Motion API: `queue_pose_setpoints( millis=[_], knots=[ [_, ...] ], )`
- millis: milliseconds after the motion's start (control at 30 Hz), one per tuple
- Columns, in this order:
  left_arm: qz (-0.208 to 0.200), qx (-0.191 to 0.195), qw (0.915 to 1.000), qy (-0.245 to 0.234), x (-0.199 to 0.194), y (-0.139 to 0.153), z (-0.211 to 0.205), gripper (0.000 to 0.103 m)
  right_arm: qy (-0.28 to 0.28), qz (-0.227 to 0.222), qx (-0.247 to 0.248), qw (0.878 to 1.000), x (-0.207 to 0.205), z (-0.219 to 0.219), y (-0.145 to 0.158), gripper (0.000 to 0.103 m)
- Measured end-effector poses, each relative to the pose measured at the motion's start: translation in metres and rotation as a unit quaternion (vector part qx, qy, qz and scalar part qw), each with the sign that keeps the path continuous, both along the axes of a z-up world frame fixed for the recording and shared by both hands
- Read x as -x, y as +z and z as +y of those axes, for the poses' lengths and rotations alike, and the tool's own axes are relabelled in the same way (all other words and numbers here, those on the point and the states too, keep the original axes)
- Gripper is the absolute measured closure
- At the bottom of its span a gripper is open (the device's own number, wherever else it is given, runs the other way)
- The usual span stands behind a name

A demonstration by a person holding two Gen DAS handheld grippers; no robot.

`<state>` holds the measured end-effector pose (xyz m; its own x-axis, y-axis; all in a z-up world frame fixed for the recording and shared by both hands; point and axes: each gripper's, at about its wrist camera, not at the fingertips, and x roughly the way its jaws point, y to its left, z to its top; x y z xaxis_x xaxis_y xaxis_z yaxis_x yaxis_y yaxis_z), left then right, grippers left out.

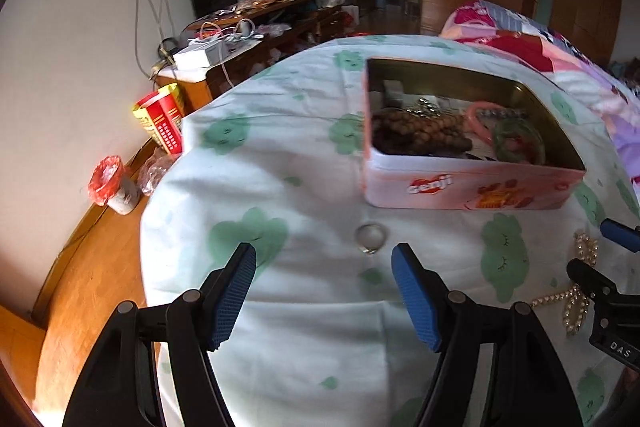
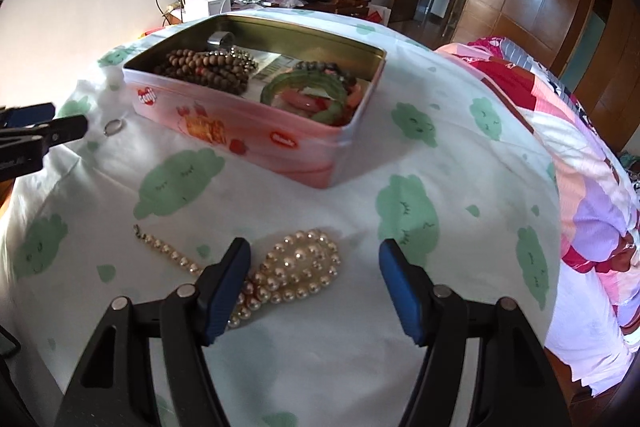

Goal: Organize jewelry
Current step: 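Lower the left tool onto the silver ring while the right tool approaches the pearl necklace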

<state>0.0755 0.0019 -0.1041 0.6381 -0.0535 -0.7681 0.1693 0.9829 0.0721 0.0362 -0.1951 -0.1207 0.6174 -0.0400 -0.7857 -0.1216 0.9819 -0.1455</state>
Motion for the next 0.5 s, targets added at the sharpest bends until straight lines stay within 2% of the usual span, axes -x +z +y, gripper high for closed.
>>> queue_pose_setpoints(
  millis=[200,300,367,500],
  knots=[
    [0.021,0.006,0.9996,-0.016,-0.016,-0.014,-0.010,0.034,0.016,-0.013,0.002,1.000,0.002,-0.001,-0.001,0.037],
    [0.017,-0.005,0.9997,-0.019,-0.019,-0.015,-0.013,0.042,0.014,-0.018,0.000,1.000,0.002,-0.003,-0.001,0.037],
    [0.021,-0.003,0.9994,-0.027,-0.020,-0.017,-0.015,0.060,0.013,-0.020,0.000,1.000,0.001,-0.003,-0.001,0.037],
    [0.022,0.010,0.9988,-0.043,-0.012,-0.017,-0.019,0.081,0.007,-0.025,-0.010,1.000,0.003,-0.007,0.005,0.037]
  ],
)
